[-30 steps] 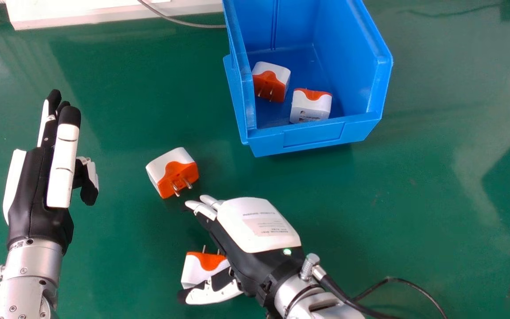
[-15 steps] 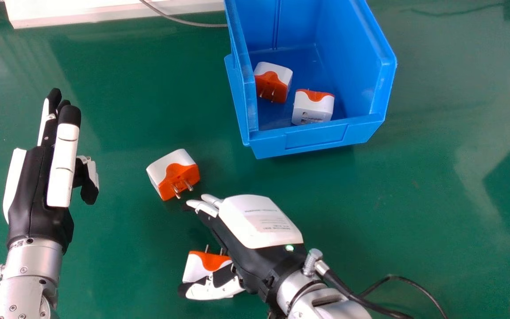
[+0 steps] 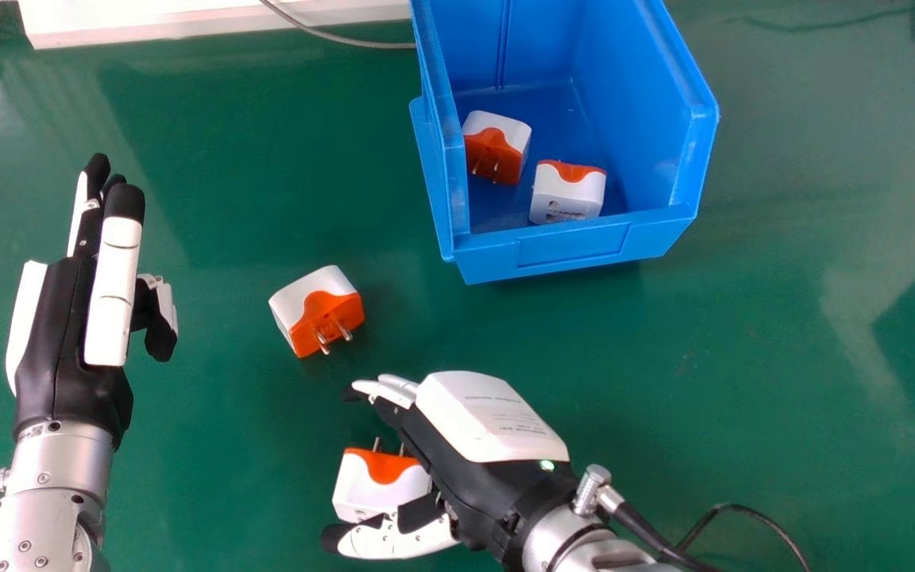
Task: Pick all objects and put in blue box
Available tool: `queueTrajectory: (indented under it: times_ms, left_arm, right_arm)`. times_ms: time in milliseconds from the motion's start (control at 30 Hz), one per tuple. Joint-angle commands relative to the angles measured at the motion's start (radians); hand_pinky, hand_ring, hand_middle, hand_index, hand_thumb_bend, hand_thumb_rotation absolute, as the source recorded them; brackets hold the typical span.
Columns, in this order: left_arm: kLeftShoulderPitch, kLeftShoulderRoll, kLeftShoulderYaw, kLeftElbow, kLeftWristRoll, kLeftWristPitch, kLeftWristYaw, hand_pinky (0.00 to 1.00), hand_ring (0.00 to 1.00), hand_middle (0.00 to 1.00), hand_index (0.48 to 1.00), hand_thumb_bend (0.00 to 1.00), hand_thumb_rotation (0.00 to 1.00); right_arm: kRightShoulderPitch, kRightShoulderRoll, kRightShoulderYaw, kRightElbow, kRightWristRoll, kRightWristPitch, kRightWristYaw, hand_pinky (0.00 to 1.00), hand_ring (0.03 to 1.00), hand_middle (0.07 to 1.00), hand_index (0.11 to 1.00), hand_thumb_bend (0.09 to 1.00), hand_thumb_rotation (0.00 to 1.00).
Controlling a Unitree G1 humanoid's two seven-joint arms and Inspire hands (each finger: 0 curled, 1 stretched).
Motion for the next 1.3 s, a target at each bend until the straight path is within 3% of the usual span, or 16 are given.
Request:
queueTrajectory:
  times_ms: [0,133,367,433,533,733,867,1033,1233,1267]
  left_arm:
    - [-0.012,0.012,0.002,-0.012,0.005,-0.001,0.002,0.00,0.00,1.00,1.000,0.74,1.00]
    - [-0.012,0.014,0.003,-0.016,0.004,0.000,-0.003,0.00,0.00,1.00,1.000,0.74,1.00]
    - [-0.009,0.019,0.010,-0.018,0.003,-0.005,-0.009,0.00,0.00,1.00,1.000,0.72,1.00]
    - [-0.008,0.018,0.010,-0.019,0.001,-0.006,-0.010,0.00,0.00,1.00,1.000,0.72,1.00]
    - [-0.006,0.018,0.010,-0.021,0.000,-0.007,-0.010,0.00,0.00,1.00,1.000,0.71,1.00]
    - [-0.009,0.015,0.010,-0.022,-0.001,-0.004,-0.006,0.00,0.00,1.00,1.000,0.71,1.00]
    - [-0.005,0.018,0.014,-0.037,-0.008,0.006,-0.009,0.00,0.00,1.00,1.000,0.69,1.00]
    - [-0.002,0.022,0.023,-0.050,-0.020,0.020,-0.013,0.00,0.00,1.00,1.000,0.66,1.00]
    - [0.018,0.028,0.033,-0.099,-0.025,0.044,-0.015,0.00,0.00,1.00,1.000,0.64,1.00]
    - [0.022,0.029,0.035,-0.108,-0.026,0.048,-0.016,0.00,0.00,1.00,1.000,0.63,1.00]
  right_arm:
    - [0.041,-0.003,0.017,-0.008,-0.010,0.022,0.015,0.75,0.853,0.903,0.853,0.385,0.45]
    - [0.037,-0.004,0.020,0.000,-0.015,0.017,0.004,0.74,0.845,0.898,0.845,0.381,0.43]
    - [0.013,-0.015,0.005,0.033,-0.016,-0.011,-0.022,0.72,0.830,0.889,0.836,0.320,0.28]
    - [0.012,-0.017,0.005,0.035,-0.021,-0.012,-0.024,0.72,0.830,0.889,0.836,0.320,0.28]
    - [0.016,-0.019,0.007,0.032,-0.029,-0.014,-0.024,0.71,0.826,0.880,0.829,0.276,0.17]
    - [0.027,-0.022,0.020,0.008,-0.052,-0.005,-0.007,0.71,0.820,0.874,0.822,0.268,0.05]
    - [0.027,-0.027,0.018,-0.025,-0.065,-0.003,0.017,0.70,0.808,0.867,0.813,0.298,0.02]
    - [0.024,-0.036,0.019,-0.031,-0.108,-0.017,-0.010,0.62,0.743,0.806,0.757,0.355,0.00]
    - [-0.005,-0.051,0.043,0.060,-0.205,-0.071,-0.173,0.56,0.692,0.753,0.705,0.396,0.00]
    - [-0.010,-0.054,0.046,0.074,-0.218,-0.079,-0.193,0.54,0.671,0.733,0.663,0.416,0.02]
